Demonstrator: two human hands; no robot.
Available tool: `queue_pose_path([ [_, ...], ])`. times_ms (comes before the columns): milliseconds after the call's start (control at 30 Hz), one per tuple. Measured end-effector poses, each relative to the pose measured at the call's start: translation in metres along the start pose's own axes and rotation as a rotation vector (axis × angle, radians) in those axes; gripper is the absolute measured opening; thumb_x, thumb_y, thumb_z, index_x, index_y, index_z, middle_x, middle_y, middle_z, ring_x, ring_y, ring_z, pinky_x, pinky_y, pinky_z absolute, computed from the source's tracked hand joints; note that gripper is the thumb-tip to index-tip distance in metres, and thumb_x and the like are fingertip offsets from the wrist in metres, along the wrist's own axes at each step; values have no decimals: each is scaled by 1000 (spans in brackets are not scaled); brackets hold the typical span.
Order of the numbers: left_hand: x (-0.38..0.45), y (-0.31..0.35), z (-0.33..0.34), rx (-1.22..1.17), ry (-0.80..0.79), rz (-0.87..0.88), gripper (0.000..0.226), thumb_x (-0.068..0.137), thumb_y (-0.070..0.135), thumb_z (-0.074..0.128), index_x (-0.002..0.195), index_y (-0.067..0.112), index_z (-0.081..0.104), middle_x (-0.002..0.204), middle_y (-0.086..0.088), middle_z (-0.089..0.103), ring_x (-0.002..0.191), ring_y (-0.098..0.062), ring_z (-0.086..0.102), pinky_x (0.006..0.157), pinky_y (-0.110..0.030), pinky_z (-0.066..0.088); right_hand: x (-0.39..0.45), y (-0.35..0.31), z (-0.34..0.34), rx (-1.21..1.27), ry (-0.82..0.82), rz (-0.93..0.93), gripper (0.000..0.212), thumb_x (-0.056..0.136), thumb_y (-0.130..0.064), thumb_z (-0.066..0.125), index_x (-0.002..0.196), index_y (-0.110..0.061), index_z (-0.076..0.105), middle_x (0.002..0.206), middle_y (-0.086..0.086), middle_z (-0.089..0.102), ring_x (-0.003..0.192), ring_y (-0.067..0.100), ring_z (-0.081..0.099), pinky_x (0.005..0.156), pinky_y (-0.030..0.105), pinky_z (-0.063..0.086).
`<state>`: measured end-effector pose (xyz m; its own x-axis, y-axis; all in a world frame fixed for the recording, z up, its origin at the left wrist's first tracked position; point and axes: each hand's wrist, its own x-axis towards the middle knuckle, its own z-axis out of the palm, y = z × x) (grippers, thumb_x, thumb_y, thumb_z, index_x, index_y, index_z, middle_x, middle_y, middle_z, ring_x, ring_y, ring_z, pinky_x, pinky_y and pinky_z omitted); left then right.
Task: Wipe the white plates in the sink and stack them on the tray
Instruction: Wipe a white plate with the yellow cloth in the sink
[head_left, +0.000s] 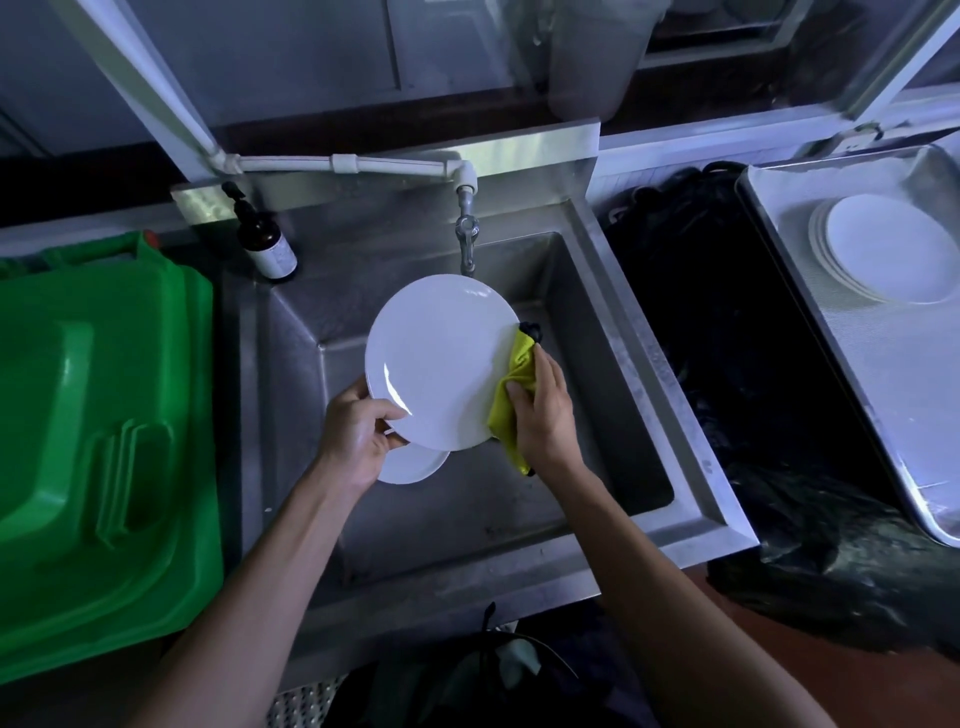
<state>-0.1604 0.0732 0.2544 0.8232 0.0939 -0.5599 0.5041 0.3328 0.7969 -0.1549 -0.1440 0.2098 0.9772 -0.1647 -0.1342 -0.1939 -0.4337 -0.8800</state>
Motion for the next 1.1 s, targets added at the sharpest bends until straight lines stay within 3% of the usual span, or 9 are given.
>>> queue_pose_path([
  [133,4,2,-7,71,-23,-11,35,55,-5,58,73,19,75,84,-11,68,78,-32,64,71,-45,60,9,-6,-8,13,37,-10,51,99,-19,54,148,-19,42,147,3,45,128,16,45,106,32,35],
  [233,7,4,-10,116,-53,-10,36,54,-5,58,77,16,75,86,-14,67,76,-32,65,66,-44,59,16,-10,-12,10,29,-9,50,98,-20,55,147,-20,44,144,1,47,119,7,45,101,28,34],
  [433,12,17,-13,272,-86,1,35,53,-3,61,79,14,77,81,-10,71,71,-30,65,59,-38,57,29,-20,-23,-55,4,-93,49,96,-15,59,144,-14,48,139,2,53,125,18,49,101,24,33],
  [700,15,35,-1,484,-159,58,29,52,-1,61,69,17,77,62,1,67,52,-11,62,42,-22,45,43,-35,-41,-176,-100,-240,43,94,-15,62,136,-15,53,131,2,57,117,23,52,100,42,44],
  [800,20,38,7,555,-174,85,35,49,0,58,81,4,74,65,-3,67,55,-17,60,45,-22,45,46,-37,-45,-224,-86,-301,39,93,-16,63,131,-15,54,128,1,58,114,25,53,95,41,44],
  [867,25,41,11,616,-199,121,50,48,1,57,96,-10,69,77,-13,68,67,-24,59,58,-29,48,48,-37,-47,-259,-81,-346,38,93,-17,63,129,-16,54,125,2,59,112,25,53,90,37,43],
  [967,30,47,15,660,-235,165,58,50,-1,55,105,-12,69,95,-21,70,80,-28,62,74,-41,48,50,-39,-48,-308,-84,-399,36,93,-18,62,127,-17,53,121,1,59,107,24,52,82,31,35],
  [1100,34,52,23,769,-285,204,51,50,0,54,97,-15,66,81,-12,61,74,-22,51,70,-37,38,50,-46,-52,-388,-70,-483,34,93,-19,62,126,-15,54,119,2,61,103,26,52,84,39,43],
])
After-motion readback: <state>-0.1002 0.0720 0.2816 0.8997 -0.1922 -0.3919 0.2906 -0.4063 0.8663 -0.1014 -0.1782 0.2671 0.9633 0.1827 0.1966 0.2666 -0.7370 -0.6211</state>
